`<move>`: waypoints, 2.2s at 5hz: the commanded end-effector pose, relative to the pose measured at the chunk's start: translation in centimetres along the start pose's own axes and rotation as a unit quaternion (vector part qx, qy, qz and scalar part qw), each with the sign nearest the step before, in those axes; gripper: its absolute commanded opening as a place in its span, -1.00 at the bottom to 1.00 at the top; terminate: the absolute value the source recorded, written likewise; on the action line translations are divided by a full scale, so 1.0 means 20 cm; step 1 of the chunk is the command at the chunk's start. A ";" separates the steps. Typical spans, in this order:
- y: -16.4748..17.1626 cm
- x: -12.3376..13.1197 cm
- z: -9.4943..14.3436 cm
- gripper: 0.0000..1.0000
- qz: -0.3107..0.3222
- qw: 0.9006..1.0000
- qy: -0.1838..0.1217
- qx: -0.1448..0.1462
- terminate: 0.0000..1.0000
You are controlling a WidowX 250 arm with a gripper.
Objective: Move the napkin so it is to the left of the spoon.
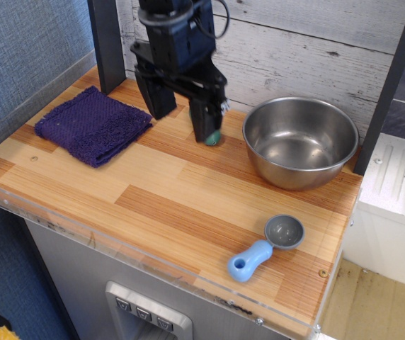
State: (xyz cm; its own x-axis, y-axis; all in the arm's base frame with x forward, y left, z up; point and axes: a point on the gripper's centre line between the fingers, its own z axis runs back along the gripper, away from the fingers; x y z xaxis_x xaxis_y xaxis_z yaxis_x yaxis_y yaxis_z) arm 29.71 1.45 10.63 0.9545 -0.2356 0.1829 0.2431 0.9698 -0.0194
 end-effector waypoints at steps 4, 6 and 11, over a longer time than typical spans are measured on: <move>0.70 0.04 -0.10 1.00 0.073 0.991 0.042 0.101 -1.00; 0.72 -0.03 -0.20 1.00 0.075 0.988 0.077 0.115 -1.00; 0.80 -0.15 -0.36 1.00 0.097 0.983 0.117 0.107 -1.00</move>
State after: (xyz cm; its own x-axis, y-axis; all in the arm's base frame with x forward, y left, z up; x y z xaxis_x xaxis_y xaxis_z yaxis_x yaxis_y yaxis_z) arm 32.27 16.52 1.68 0.9976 -0.0402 -0.0572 0.0494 0.9845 0.1684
